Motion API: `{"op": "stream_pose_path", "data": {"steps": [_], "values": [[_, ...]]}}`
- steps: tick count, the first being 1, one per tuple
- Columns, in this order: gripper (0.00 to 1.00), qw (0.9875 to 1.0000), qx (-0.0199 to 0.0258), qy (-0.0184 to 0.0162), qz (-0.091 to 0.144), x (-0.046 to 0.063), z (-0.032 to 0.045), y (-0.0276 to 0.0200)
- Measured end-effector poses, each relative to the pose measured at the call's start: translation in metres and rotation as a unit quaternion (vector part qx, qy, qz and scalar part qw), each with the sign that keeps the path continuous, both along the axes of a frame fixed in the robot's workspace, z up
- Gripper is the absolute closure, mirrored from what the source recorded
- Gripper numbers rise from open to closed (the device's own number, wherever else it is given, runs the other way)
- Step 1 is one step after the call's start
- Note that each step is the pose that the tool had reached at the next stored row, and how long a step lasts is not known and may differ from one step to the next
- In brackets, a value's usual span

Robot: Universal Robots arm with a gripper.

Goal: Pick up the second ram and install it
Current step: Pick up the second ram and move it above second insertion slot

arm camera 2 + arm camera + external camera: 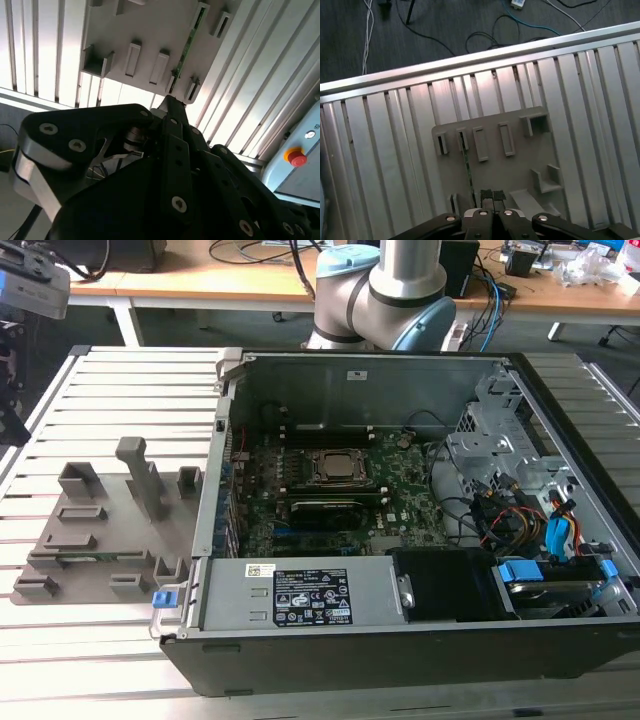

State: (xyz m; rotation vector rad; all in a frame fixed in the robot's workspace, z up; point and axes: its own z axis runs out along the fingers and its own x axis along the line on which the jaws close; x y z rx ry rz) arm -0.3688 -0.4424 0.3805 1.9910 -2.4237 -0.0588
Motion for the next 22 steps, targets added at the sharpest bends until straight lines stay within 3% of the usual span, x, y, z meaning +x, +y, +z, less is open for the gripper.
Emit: {"op": "stream_pose_path", "data": {"steps": [6, 11, 12, 13, 14, 19, 22], "values": [[0.89, 0.9989, 0.0, 0.0, 0.046, 0.0, 0.0, 0.0], [0.89, 0.9988, 0.0, 0.0, 0.049, 0.0, 0.0, 0.0], [0.76, 0.9988, 0.0, 0.0, 0.049, 0.0, 0.0, 0.0], [0.76, 0.9988, 0.0, 0.0, 0.049, 0.0, 0.0, 0.0], [0.64, 0.9988, 0.0, 0.0, 0.049, 0.0, 0.0, 0.0], [0.64, 0.9988, 0.0, 0.0, 0.05, 0.0, -0.0017, 0.0], [0.64, 0.9988, 0.0, 0.0, 0.05, 0.0, -0.0095, 0.0]]}}
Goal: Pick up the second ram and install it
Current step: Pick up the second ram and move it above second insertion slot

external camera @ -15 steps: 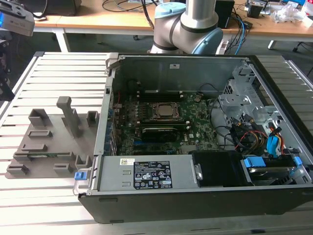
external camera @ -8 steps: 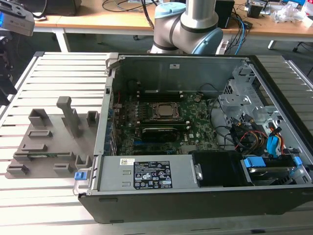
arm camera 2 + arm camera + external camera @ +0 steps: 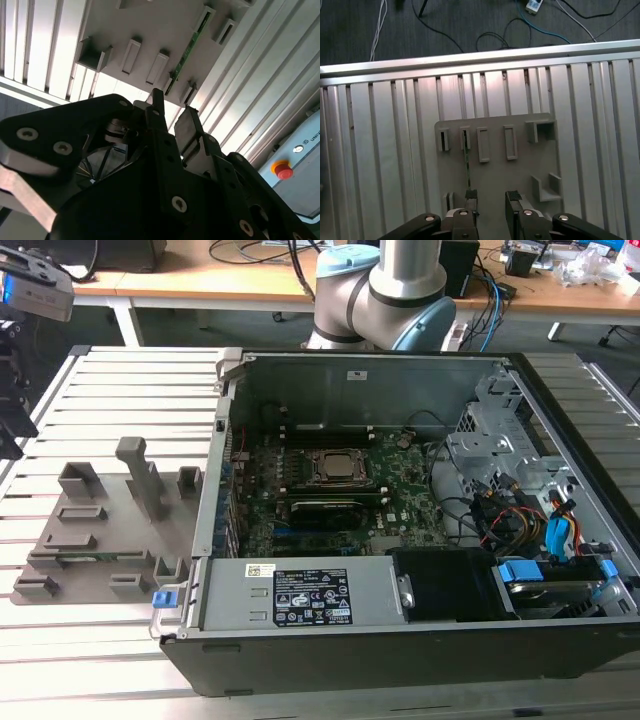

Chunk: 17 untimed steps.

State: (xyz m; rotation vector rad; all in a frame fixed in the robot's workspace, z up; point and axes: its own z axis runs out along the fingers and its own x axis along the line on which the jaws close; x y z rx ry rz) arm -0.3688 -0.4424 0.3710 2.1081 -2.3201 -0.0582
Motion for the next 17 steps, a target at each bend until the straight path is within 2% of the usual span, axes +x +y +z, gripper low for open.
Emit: {"op": "stream_pose_path", "data": {"steps": [2, 17], "values": [[0.64, 1.0, 0.0, 0.0001, 0.0, 0.0, -0.0051, 0.0], [0.64, 1.0, 0.0, 0.0, 0.0, 0.0, -0.0249, 0.0]]}}
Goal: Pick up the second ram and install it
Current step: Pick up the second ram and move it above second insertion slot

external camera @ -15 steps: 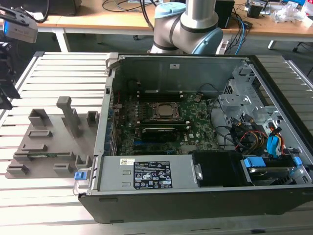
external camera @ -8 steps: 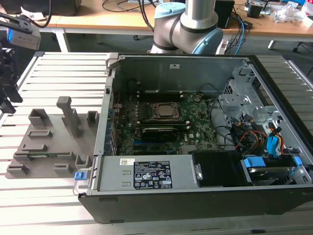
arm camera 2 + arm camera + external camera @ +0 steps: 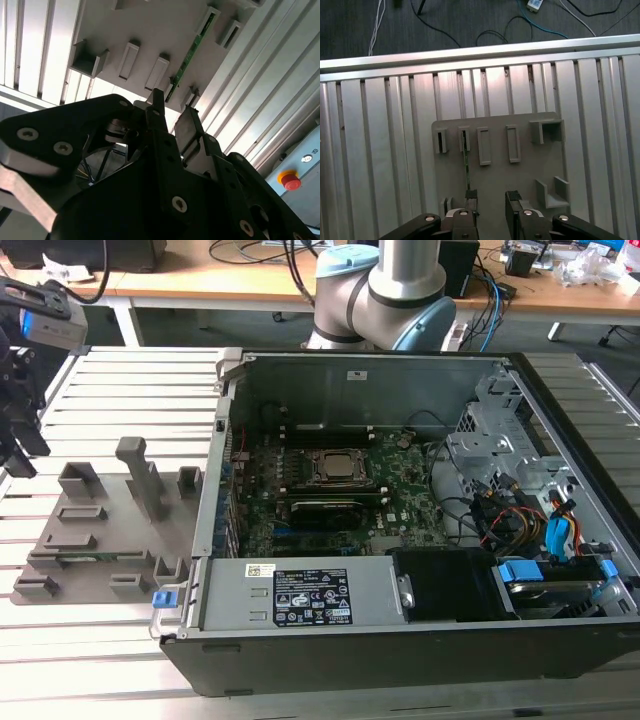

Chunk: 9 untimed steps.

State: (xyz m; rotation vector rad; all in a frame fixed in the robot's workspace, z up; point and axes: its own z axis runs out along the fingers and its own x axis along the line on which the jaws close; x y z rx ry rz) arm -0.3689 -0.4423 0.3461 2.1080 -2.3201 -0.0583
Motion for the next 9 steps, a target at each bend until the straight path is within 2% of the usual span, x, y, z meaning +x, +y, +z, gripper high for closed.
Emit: {"op": "stream_pose_path", "data": {"steps": [9], "values": [[0.64, 1.0, 0.0, 0.0, 0.0, 0.0, -0.0108, 0.0]]}}
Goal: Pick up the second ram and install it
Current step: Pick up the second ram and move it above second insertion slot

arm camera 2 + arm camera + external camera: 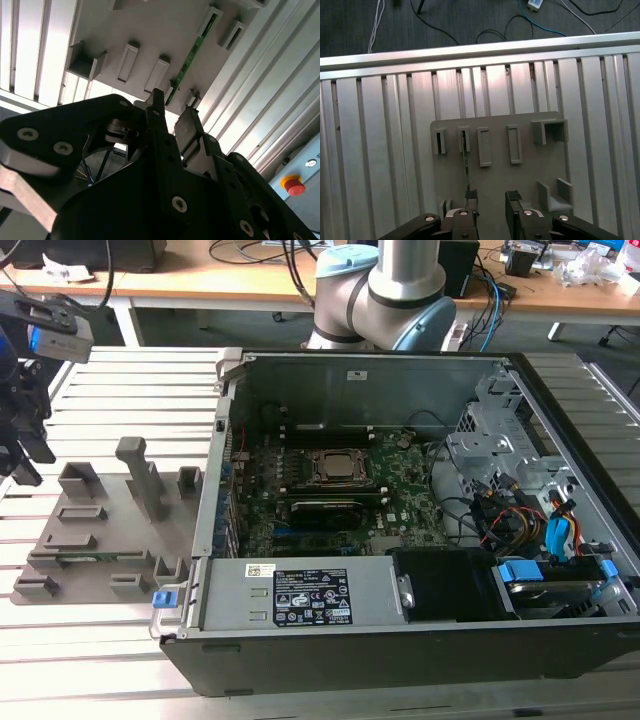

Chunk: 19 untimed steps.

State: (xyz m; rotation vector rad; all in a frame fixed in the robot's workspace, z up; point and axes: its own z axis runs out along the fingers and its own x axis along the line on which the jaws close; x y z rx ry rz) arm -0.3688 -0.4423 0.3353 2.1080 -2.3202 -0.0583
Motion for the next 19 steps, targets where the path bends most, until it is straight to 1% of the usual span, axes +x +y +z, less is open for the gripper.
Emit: {"op": "stream_pose_path", "data": {"steps": [3, 8, 19], "values": [[0.64, 1.0, 0.0, 0.0, 0.0, 0.0, -0.0048, 0.0], [0.64, 1.0, 0.0, 0.0, 0.0, 0.0, -0.0105, 0.0], [0.64, 1.0, 0.0, 0.0, 0.0, 0.0, -0.0166, 0.0]]}}
